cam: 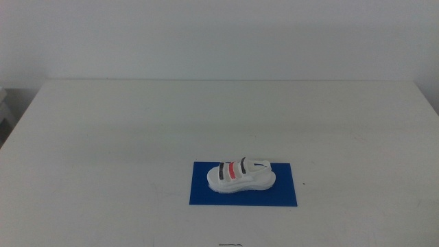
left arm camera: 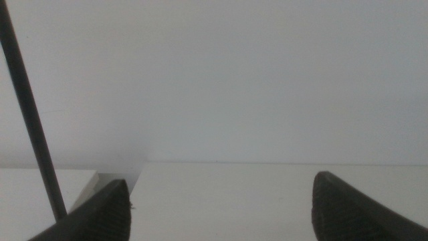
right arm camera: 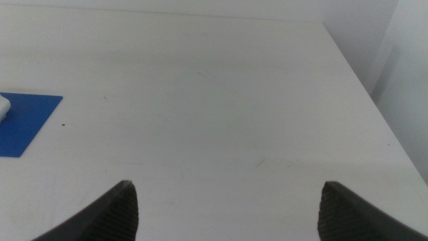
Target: Use one arm to grab the shoe from the table and place it on the mat.
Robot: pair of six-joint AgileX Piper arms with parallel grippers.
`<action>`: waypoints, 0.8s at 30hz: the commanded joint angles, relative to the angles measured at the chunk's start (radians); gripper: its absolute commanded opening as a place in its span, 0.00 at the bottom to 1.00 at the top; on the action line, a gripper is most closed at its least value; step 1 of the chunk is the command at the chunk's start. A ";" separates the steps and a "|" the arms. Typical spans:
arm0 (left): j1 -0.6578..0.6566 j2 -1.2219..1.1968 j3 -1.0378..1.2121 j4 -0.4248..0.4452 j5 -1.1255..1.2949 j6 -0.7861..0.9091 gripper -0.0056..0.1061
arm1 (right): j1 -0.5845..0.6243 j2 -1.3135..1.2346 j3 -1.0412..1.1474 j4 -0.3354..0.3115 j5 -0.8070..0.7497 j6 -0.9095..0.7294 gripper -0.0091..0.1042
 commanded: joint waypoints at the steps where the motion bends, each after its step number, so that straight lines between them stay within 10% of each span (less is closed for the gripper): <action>1: 0.000 -0.039 0.019 -0.011 -0.112 0.000 0.86 | -0.004 -0.019 -0.019 -0.008 -0.056 -0.012 0.91; 24: 0.000 -0.373 0.445 0.059 -0.120 -0.081 0.86 | -0.004 -0.019 -0.019 -0.008 -0.056 -0.012 0.91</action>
